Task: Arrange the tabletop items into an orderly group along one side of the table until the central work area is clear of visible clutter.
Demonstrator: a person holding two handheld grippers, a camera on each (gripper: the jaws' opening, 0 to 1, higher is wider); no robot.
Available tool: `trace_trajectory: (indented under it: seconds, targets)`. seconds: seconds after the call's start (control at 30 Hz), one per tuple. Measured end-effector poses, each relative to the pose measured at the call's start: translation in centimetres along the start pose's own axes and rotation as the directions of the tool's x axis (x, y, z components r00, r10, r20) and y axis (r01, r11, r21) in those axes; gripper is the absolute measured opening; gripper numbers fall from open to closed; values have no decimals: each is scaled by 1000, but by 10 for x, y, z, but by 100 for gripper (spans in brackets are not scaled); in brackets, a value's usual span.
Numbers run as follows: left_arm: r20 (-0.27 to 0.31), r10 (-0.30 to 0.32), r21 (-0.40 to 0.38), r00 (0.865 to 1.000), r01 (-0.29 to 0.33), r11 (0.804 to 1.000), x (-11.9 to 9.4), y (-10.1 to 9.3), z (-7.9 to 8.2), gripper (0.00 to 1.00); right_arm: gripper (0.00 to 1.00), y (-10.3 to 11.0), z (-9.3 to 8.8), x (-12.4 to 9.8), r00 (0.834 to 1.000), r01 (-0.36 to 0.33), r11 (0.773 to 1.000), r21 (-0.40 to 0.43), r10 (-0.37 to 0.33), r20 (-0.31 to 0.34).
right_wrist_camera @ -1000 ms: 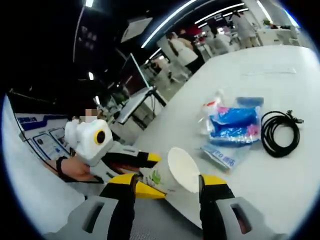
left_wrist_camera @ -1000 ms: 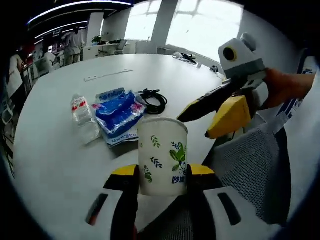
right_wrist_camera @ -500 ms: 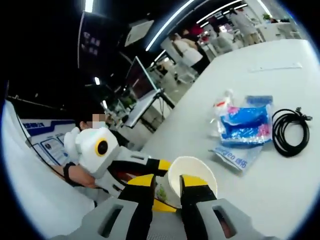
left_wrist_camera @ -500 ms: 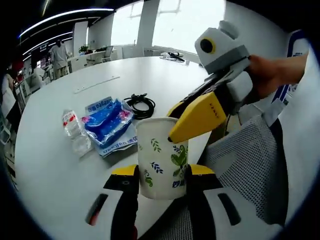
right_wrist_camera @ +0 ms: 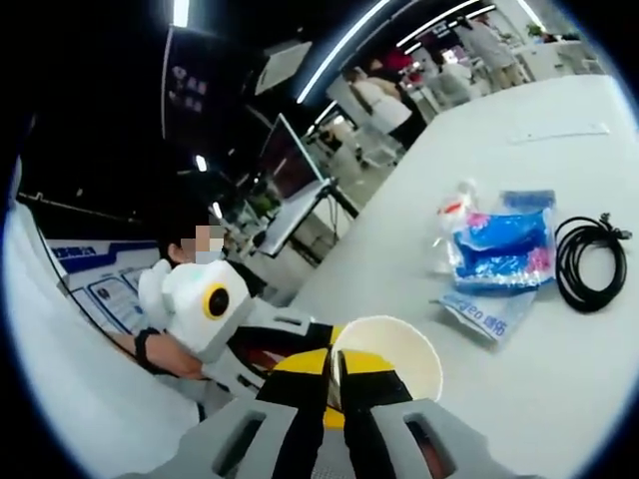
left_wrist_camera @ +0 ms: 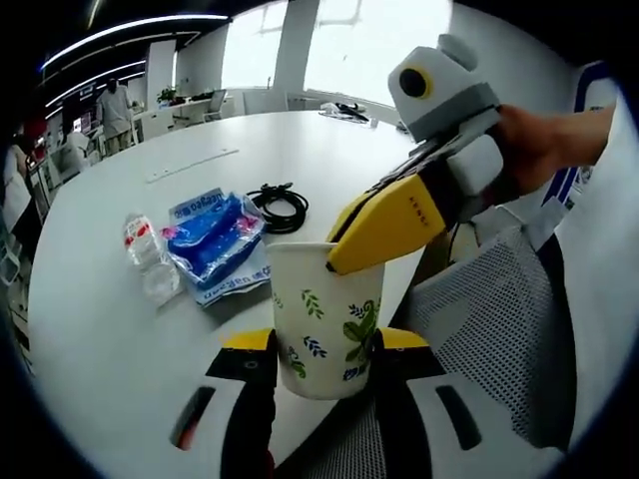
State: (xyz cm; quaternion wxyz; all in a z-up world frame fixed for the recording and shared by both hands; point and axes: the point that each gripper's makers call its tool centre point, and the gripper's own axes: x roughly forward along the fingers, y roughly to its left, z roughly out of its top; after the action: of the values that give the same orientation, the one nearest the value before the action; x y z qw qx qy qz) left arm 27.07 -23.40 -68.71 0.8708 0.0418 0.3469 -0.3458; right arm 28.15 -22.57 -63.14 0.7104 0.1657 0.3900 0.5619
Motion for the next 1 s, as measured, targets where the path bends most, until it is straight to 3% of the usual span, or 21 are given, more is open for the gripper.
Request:
trace_trajectory:
  seconds: [0.57,1.0]
  targets:
    - [6,33,-23,999,-33,999,-4,14,4,36,0,-11,13,2,997,53,999,8,-53,55]
    - [31,114,-107,993,-110,988,-12,37,3,34,0,-46,23,-16,984,141,987,73,-148,104]
